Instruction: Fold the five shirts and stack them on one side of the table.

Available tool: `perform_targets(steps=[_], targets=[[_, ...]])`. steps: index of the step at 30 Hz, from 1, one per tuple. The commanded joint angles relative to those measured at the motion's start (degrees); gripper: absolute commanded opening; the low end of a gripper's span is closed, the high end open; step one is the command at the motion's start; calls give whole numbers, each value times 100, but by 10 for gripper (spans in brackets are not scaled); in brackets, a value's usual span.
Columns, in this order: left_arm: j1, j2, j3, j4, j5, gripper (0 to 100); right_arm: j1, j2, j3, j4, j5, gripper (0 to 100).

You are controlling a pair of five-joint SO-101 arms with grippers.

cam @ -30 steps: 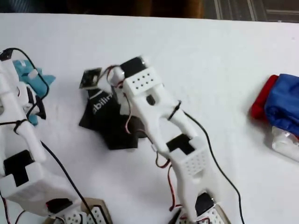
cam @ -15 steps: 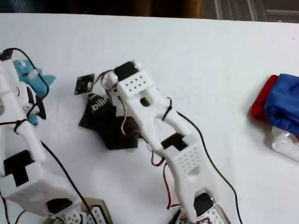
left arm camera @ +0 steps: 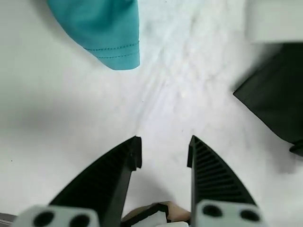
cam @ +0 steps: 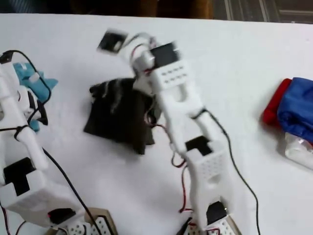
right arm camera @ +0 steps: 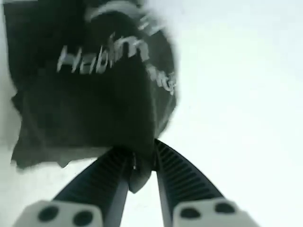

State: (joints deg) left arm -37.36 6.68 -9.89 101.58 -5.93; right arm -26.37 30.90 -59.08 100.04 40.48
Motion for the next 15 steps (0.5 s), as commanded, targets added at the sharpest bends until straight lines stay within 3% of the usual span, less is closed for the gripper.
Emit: perform_targets(steps=[1,15], targets=[[-44,-26,13,62,-26,184,391,-927,-484,136,-475,18],[-18,-35,4,62,-35,184,312,-3644,-536,136,-958,18]])
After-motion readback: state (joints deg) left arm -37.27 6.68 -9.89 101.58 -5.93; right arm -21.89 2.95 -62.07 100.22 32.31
